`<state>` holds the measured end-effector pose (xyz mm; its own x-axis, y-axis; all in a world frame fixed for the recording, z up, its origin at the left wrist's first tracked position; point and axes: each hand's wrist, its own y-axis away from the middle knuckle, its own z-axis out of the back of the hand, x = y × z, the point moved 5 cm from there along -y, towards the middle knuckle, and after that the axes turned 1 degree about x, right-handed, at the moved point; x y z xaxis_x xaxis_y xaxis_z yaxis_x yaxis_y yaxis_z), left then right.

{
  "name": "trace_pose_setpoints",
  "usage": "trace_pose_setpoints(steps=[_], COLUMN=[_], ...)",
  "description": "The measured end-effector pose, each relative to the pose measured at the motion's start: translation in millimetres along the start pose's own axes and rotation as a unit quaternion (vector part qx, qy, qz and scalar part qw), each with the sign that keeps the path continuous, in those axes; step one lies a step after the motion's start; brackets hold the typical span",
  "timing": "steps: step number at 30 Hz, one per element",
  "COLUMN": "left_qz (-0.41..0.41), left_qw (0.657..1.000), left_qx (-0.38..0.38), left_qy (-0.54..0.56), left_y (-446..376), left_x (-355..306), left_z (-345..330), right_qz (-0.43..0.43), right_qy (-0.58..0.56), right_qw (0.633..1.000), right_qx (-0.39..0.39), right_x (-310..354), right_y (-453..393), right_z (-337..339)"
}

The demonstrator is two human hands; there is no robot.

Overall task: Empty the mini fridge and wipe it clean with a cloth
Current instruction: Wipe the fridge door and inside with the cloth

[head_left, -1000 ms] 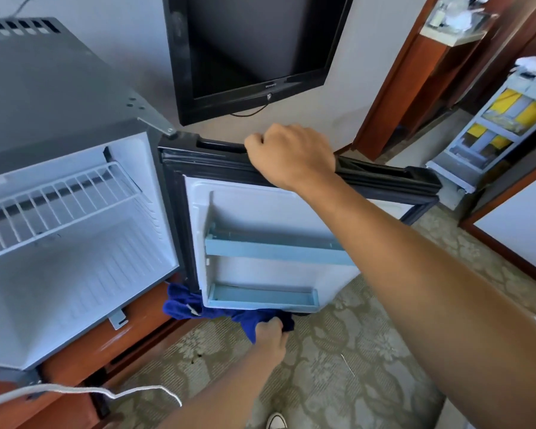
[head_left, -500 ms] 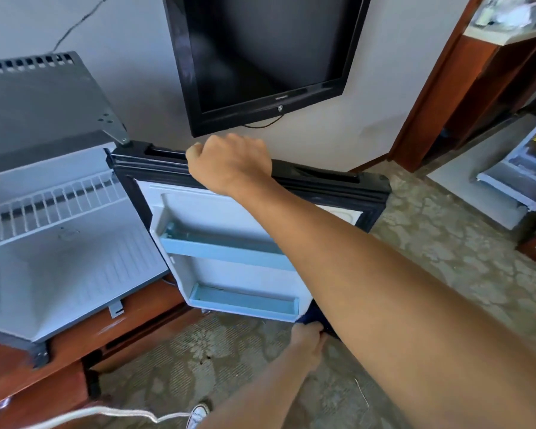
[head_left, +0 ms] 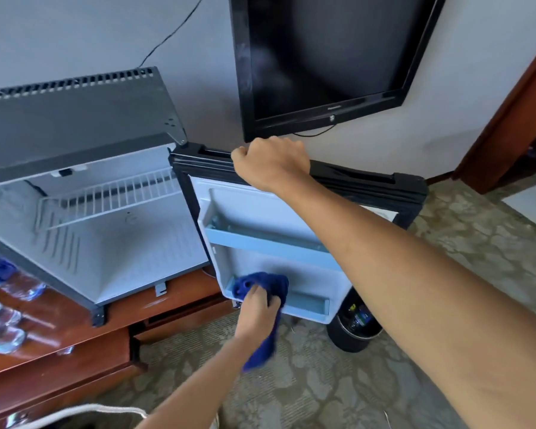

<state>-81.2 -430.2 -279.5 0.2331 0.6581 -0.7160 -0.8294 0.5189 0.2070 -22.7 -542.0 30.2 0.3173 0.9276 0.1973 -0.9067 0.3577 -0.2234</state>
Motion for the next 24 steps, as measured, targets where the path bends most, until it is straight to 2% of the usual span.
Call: trace_pose_setpoints(steps=[2, 3, 5, 7, 9, 10, 13, 15, 17, 19, 24], left_qz=[-0.081, -0.106, -0.119, -0.118, -0.094, -0.106, -0.272, -0.309, -0.299, -0.311, -0.264], left_qw=[0.990, 0.975, 0.928, 0.903, 0.899, 0.892, 0.850, 0.855, 0.860, 0.841, 0.862], left_qx=[-0.063, -0.059, 0.017, 0.068, 0.090, 0.109, 0.169, 0.186, 0.192, 0.207, 0.183], left_qy=[-0.097, -0.184, -0.352, -0.408, -0.419, -0.425, -0.419, -0.373, -0.366, -0.390, -0.392], left_y=[-16.3, -24.4, -31.6, -29.4, -29.7, -27.6, 2.4, 15.4, 7.0, -1.1, -10.7], left_x=[-3.4, 4.1, 31.3, 62.9, 64.0, 52.4, -12.8, -41.7, -47.2, -37.6, -0.5], left_z=[16.7, 17.1, 7.3, -9.3, -10.9, -14.4, -52.1, -73.2, -84.1, -80.2, -32.1], right_qz=[-0.003, -0.007, -0.013, -0.021, -0.033, -0.040, -0.049, -0.061, -0.061, -0.062, -0.064], right_qy=[-0.002, -0.001, 0.003, 0.010, 0.020, 0.027, 0.034, 0.038, 0.042, 0.045, 0.046], right_qw=[1.000, 1.000, 1.000, 1.000, 0.999, 0.999, 0.998, 0.997, 0.997, 0.997, 0.997], right_qx=[-0.002, -0.001, -0.001, 0.000, -0.002, 0.001, 0.002, 0.001, 0.002, 0.004, -0.010], right_x=[-0.8, -2.0, -3.8, -3.8, -1.6, -0.1, 2.0, -0.1, -1.7, -0.7, 3.1], right_y=[0.5, 0.3, -1.6, -2.3, -5.8, -5.7, -5.6, -4.1, -5.0, -6.0, -4.5], right_z=[-1.0, -1.2, -1.3, -2.2, -2.6, -4.0, -3.9, -3.4, -5.6, -6.2, -5.8])
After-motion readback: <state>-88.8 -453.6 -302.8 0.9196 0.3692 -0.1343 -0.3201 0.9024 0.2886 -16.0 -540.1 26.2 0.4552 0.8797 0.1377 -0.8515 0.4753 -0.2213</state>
